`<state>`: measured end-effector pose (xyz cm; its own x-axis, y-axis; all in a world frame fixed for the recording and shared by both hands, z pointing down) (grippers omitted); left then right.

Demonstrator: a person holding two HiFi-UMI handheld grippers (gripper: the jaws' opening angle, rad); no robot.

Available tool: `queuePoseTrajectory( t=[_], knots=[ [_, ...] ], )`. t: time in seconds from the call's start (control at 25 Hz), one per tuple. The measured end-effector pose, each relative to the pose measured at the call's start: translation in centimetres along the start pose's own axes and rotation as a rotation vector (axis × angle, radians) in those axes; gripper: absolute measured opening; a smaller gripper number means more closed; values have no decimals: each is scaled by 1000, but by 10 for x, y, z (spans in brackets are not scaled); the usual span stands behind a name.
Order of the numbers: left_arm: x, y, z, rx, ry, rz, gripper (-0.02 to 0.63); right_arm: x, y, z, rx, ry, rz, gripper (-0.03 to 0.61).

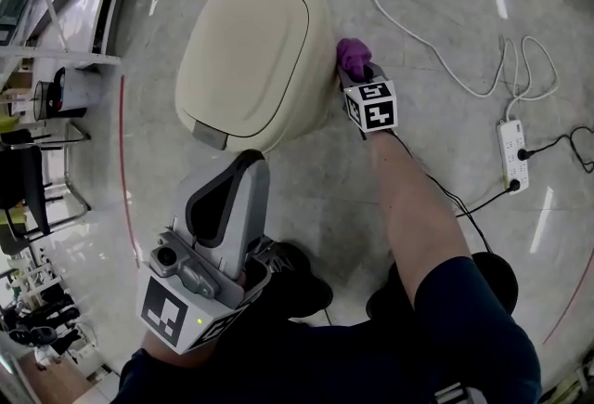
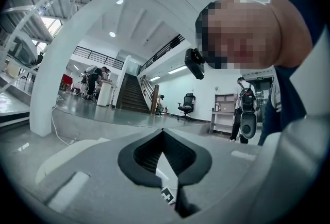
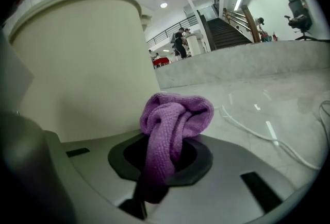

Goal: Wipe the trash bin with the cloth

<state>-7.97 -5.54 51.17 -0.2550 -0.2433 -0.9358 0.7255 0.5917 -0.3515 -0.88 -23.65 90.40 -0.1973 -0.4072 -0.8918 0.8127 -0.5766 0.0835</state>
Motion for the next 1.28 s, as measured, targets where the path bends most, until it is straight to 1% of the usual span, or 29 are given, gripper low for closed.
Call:
queuePoseTrajectory(
  t=[0.16,0.32,0.4,0.48,0.56,0.6,0.68,0.76,0.88,0.96,1.04,1.12,1.28],
  knots=[
    [-7,-7,-7,21,-12,-1,-2,-35,-3,13,16,-73,34,69],
    [-11,-9,-9,15,-29,-7,-2,-65,-12,17,51,-153,29,69],
    [-12,-8,-8,1,-31,-9,-2,-76,-14,17,71,-185,25,69],
    [-11,-8,-8,-17,-23,-6,-2,-76,-14,12,68,-188,27,69],
    [-9,-8,-7,-35,2,-4,-2,-60,-9,-2,39,-152,44,69],
    [-8,-9,-8,-43,14,-9,-2,-45,-6,-14,19,-120,61,69],
    [-6,-11,-7,-60,24,-26,-2,-3,-3,-43,-13,-37,87,69],
    [-4,-14,-5,-82,27,-33,-2,43,-4,-74,-28,47,67,69],
    [-3,-14,0,-113,38,-30,-2,104,-17,-112,-15,177,29,69],
    [0,-13,5,-127,56,-31,-2,129,-30,-126,15,244,6,69],
    [3,-11,8,-133,72,-28,-2,133,-38,-128,28,253,-15,69],
    [4,-10,9,-132,78,-25,-2,127,-41,-123,27,241,-26,69],
    [-4,-14,7,-111,65,-27,-2,117,-49,-106,42,243,-41,69]
  ],
)
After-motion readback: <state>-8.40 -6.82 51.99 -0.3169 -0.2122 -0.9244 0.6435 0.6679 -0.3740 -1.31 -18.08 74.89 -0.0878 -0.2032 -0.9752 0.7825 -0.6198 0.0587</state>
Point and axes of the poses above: the fingertips, and each gripper's own axes: z forward along the fingers, y to its right, x out of its top, the point moved 3 cm from there along -z, backward along the fingers, and after that the axes turned 13 degrees about -z, right-handed, at the moved point
